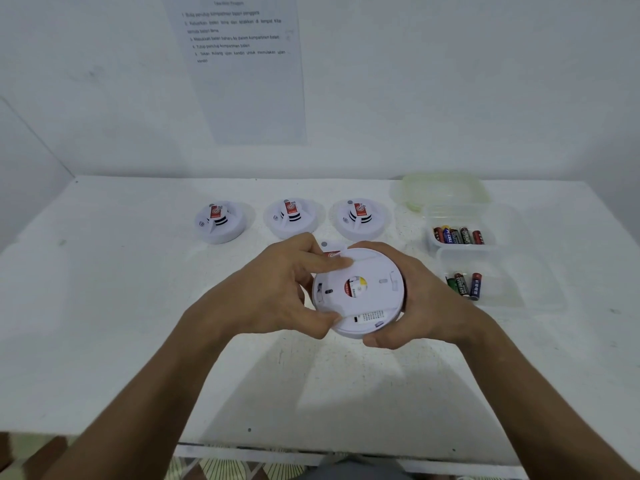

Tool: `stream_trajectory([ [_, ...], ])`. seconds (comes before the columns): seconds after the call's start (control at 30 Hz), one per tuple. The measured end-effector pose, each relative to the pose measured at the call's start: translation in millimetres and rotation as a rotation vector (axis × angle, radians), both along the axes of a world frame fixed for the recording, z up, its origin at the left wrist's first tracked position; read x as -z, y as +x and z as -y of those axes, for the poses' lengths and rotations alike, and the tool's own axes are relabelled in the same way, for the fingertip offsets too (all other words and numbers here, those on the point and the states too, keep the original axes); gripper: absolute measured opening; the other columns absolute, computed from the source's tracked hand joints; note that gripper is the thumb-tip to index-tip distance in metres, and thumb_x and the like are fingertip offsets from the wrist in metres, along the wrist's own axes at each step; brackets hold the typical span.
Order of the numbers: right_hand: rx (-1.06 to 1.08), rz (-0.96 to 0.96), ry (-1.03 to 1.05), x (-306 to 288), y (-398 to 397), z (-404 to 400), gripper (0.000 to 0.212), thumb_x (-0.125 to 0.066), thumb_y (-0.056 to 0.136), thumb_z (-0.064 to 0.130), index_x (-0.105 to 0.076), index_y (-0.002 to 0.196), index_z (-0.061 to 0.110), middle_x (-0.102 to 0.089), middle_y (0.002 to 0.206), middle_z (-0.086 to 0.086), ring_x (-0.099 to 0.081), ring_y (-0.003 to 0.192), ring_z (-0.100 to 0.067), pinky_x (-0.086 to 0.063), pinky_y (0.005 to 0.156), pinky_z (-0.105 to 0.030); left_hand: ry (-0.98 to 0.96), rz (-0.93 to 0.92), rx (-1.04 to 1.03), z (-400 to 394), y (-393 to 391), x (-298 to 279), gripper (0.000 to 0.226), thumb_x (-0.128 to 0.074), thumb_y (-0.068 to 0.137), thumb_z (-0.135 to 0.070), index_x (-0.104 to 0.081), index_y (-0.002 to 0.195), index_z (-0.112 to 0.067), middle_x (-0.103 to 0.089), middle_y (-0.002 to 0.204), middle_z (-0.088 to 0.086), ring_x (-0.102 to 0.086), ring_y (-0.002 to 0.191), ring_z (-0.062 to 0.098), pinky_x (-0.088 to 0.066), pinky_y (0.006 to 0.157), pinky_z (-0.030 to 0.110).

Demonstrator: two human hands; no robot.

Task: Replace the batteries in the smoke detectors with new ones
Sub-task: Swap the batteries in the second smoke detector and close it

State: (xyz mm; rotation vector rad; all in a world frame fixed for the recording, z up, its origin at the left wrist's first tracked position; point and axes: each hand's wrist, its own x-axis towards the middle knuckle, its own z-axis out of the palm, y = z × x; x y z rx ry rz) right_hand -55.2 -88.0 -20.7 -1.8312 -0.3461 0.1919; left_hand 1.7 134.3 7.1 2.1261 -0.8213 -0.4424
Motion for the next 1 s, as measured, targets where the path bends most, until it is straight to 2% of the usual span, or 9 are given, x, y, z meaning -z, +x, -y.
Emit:
stream_trajectory([
  [0.13, -0.007, -0.016, 0.017, -0.1, -1.2, 2.1, 0.095, -0.088, 0.054, 0.005, -0.045, 0.138, 0.021, -0.060, 0.128, 0.003, -0.056, 0.122, -0.020, -0.056, 0.092, -0.033, -0.088, -0.057, 0.001, -0.7, -1.3, 2.3, 0.067, -0.082, 0.061, -0.022, -0.064, 0.125, -0.031, -0.050, 0.102, -0.011, -0.064, 0.087, 0.016, -0.049, 0.059, 0.019],
  [0.3, 0.098, 0.095, -0.255, 5.6, -3.9, 6.7, 0.098, -0.097, 0.052, 0.017, -0.038, 0.126, 0.044, -0.042, 0.127, 0.017, -0.045, 0.117, -0.002, -0.047, 0.084, -0.011, -0.277, -0.164, -0.074, -4.3, -5.9, 7.3, 0.071, -0.083, 0.068, -0.023, -0.056, 0.133, -0.029, -0.062, 0.122, -0.008, -0.066, 0.089, 0.020, -0.052, 0.070, 0.029],
  [0.4, 0.091, 0.109, -0.383, 9.4, -5.1, 1.5, 0.107, -0.091, 0.057, 0.023, -0.025, 0.137, 0.048, -0.036, 0.131, 0.021, -0.041, 0.120, -0.002, -0.041, 0.089, -0.015, -0.418, -0.238, -0.047, -2.9, -12.9, 8.1, 0.069, -0.079, 0.073, -0.002, -0.053, 0.135, -0.019, -0.063, 0.124, 0.000, -0.066, 0.093, 0.024, -0.053, 0.078, 0.031],
  [0.5, 0.059, 0.107, -0.324, 9.8, -4.1, -3.6, 0.104, -0.086, 0.058, 0.022, -0.025, 0.137, 0.050, -0.042, 0.131, 0.022, -0.046, 0.119, -0.002, -0.043, 0.087, -0.017, -0.520, -0.272, -0.106, -3.4, -17.9, 10.5, 0.064, -0.069, 0.075, 0.003, -0.052, 0.134, -0.015, -0.063, 0.124, 0.003, -0.066, 0.102, 0.023, -0.052, 0.080, 0.028],
  [0.6, 0.048, 0.067, -0.139, 10.8, -4.0, -5.4, 0.097, -0.086, 0.058, 0.011, -0.032, 0.135, 0.036, -0.050, 0.125, 0.021, -0.053, 0.116, -0.008, -0.053, 0.087, -0.032, -0.291, -0.093, -0.128, -8.5, -16.1, 19.0, 0.069, -0.074, 0.072, -0.011, -0.051, 0.134, -0.031, -0.055, 0.130, -0.015, -0.059, 0.113, 0.012, -0.050, 0.086, 0.025],
  [0.67, 0.024, 0.021, 0.044, 12.9, -5.0, -5.4, 0.098, -0.085, 0.057, -0.002, -0.033, 0.134, 0.028, -0.054, 0.125, 0.016, -0.057, 0.118, -0.012, -0.055, 0.086, -0.030, -0.152, -0.088, -0.058, -10.2, -18.7, 22.0, 0.081, -0.079, 0.070, -0.021, -0.043, 0.139, -0.043, -0.050, 0.135, -0.020, -0.057, 0.116, 0.007, -0.050, 0.091, 0.027],
  [0.77, 0.014, -0.006, 0.179, 15.3, -7.3, -7.1, 0.100, -0.084, 0.057, -0.009, -0.032, 0.137, 0.020, -0.055, 0.131, 0.008, -0.055, 0.125, -0.017, -0.054, 0.090, -0.029, -0.154, -0.153, -0.022, -8.0, -23.6, 20.9, 0.089, -0.084, 0.070, -0.026, -0.037, 0.141, -0.049, -0.061, 0.124, -0.017, -0.064, 0.104, 0.014, -0.055, 0.086, 0.028],
  [0.87, 0.045, -0.006, 0.151, 18.1, -8.8, -6.8, 0.102, -0.090, 0.057, -0.004, -0.037, 0.140, 0.021, -0.055, 0.137, 0.007, -0.051, 0.130, -0.019, -0.053, 0.096, -0.032, -0.188, -0.144, -0.075, -11.0, -23.3, 18.1, 0.087, -0.088, 0.067, -0.023, -0.044, 0.138, -0.047, -0.067, 0.110, -0.013, -0.068, 0.084, 0.021, -0.058, 0.078, 0.033],
  [1.0, 0.086, 0.026, -0.046, 21.3, -7.2, -5.4, 0.105, -0.097, 0.054, 0.016, -0.042, 0.140, 0.036, -0.050, 0.140, 0.010, -0.051, 0.128, -0.020, -0.051, 0.096, -0.053, -0.086, -0.048, -0.075, -17.1, -24.6, 15.7, 0.087, -0.088, 0.064, -0.035, -0.042, 0.136, -0.050, -0.062, 0.107, -0.019, -0.063, 0.076, 0.018, -0.058, 0.072, 0.028],
])
